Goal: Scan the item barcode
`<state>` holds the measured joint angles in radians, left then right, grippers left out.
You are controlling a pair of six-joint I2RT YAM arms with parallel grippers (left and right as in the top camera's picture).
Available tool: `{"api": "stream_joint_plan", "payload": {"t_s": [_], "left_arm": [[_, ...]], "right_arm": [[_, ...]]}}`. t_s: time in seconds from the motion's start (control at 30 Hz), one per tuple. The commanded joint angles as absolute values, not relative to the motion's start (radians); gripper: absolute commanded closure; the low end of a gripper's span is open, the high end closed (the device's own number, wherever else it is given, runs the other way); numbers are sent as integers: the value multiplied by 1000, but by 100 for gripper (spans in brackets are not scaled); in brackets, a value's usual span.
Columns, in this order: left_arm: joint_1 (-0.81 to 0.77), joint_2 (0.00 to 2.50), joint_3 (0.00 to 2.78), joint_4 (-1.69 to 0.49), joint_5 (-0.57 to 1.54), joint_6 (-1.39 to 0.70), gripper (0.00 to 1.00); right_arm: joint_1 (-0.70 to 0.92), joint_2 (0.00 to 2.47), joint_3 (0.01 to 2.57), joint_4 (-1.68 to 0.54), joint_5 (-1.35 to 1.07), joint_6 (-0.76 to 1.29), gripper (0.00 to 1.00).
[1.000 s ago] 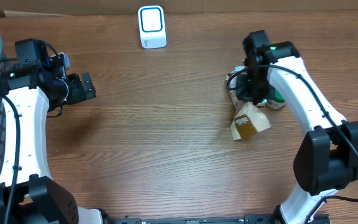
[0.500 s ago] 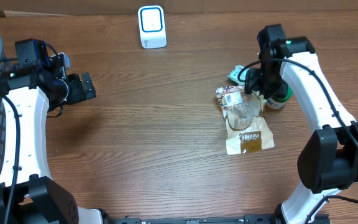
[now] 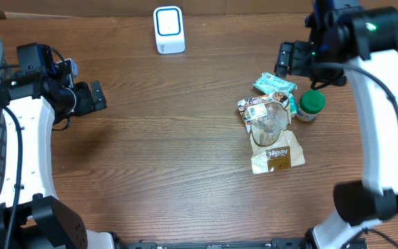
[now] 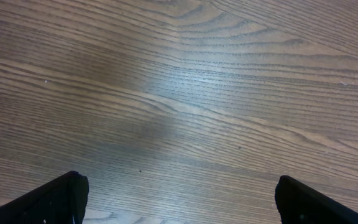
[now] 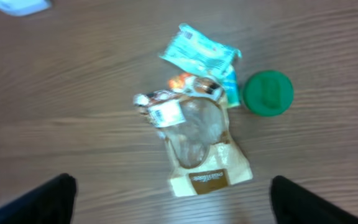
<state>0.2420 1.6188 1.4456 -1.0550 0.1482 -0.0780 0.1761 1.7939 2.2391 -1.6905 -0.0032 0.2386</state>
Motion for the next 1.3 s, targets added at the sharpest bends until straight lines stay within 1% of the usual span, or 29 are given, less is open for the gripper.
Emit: {"api": "stream_joint_plan", "payload": {"t_s": [0.0, 0.23, 0.37, 0.6, 0.87, 0.97, 1.07, 1.17, 1.27], "left_arm": [[242, 1621, 1448, -1054, 146, -74, 0], [242, 1621, 1448, -1054, 146, -74, 1], [242, 1621, 1448, -1054, 146, -74, 1], [242, 1621, 1448, -1054, 146, -74, 0], [242, 1621, 1448, -1054, 146, -74, 0], [242, 1621, 1448, -1054, 146, -74, 0], [242, 1621, 1448, -1054, 146, -74, 1], [242, 1621, 1448, -1054, 146, -74, 1], [242, 1621, 1448, -1054, 146, -74, 1]], "right_arm": [[202, 1635, 2280, -1694, -28, 240, 0], [209, 1416, 2280, -1694, -100, 239, 0], [209, 1337, 2280, -1694, -99, 239, 0], [209, 1272, 2280, -1694, -38, 235, 0], [200, 1264, 2253, -1670, 70, 233, 0], [178, 1241, 2193, -1614, 78, 184, 0], [155, 1191, 2083, -1498, 76, 166, 0], [144, 1116, 1924, -1359, 69, 166, 0], [136, 1021, 1714, -1169, 69, 141, 0]]}}
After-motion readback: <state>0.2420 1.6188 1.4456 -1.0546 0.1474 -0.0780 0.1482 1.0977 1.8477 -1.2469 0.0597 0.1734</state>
